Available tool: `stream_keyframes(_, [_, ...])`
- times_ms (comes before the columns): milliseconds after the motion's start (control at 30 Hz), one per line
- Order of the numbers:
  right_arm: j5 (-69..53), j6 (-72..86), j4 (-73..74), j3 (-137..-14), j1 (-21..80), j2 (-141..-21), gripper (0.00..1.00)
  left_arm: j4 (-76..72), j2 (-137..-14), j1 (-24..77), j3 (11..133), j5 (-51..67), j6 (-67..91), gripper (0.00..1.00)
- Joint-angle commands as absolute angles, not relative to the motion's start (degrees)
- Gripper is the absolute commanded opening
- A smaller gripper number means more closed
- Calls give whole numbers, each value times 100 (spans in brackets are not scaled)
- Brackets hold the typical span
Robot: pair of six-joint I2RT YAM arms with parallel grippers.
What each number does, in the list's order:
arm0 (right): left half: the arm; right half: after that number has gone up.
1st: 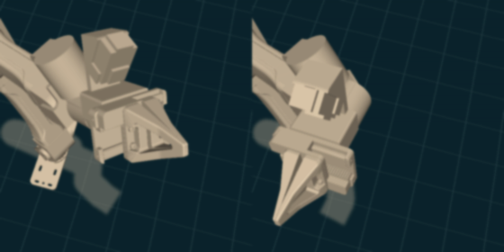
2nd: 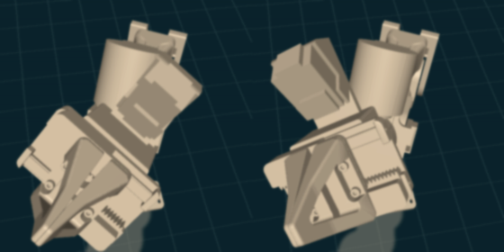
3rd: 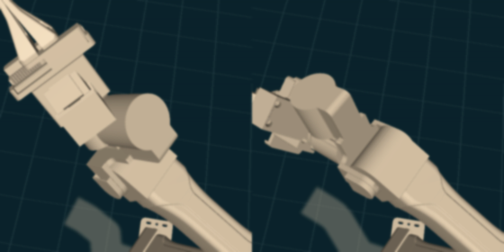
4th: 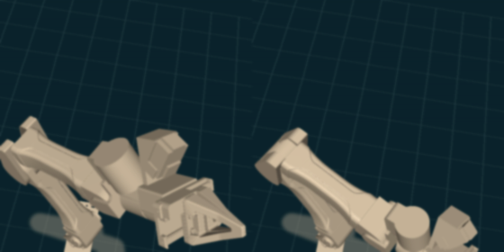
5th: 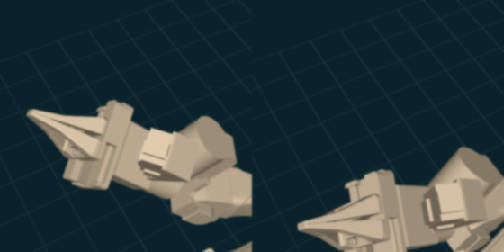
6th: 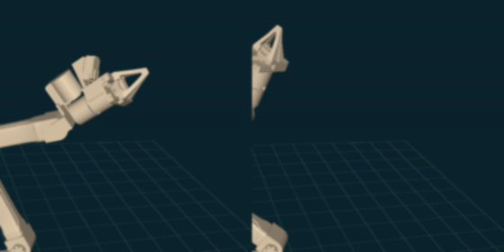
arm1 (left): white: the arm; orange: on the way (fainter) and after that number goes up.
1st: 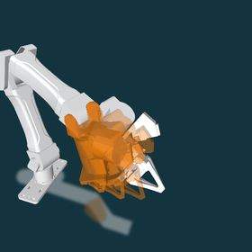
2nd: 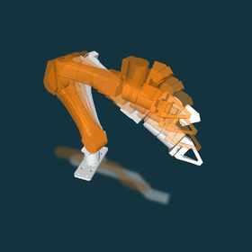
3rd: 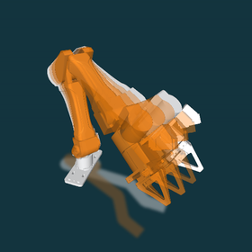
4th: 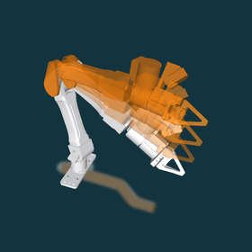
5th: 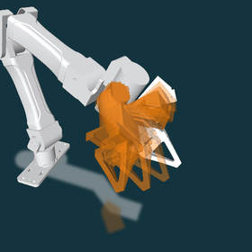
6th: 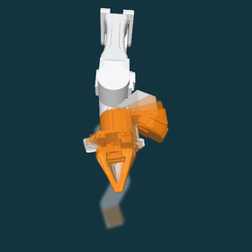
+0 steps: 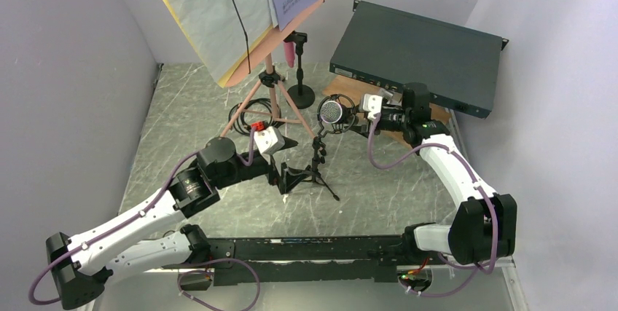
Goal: Pack up the instrument practice props
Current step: Remove the microphone from the microphone stand.
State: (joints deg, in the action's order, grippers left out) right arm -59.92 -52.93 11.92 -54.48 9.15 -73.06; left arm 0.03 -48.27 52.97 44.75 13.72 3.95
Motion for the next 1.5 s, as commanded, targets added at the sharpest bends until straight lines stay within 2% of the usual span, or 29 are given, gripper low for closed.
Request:
stream_keyframes(0, [-6127,-5657,1181,-5642,932,-7173,46,-410,-4888,5311,4812,1539,410,94])
stream_keyframes(100, [-6294,-5863,1475,-5684,931,-7015,37,-514,-5023,5315,4948,1579,388,95])
stream_keyframes(567, [-6918,-5857,2294,-6023,936,-6584,18,-1451,-5893,5310,5605,931,71,96])
stream_keyframes(1033, [-7304,-5206,2064,-5960,1045,-6551,14,-3572,-6739,5359,5350,759,-576,94])
stream_keyframes(1467, [-7577,-4526,1572,-5789,1052,-6542,12,-4453,-7077,5407,5026,294,-891,80])
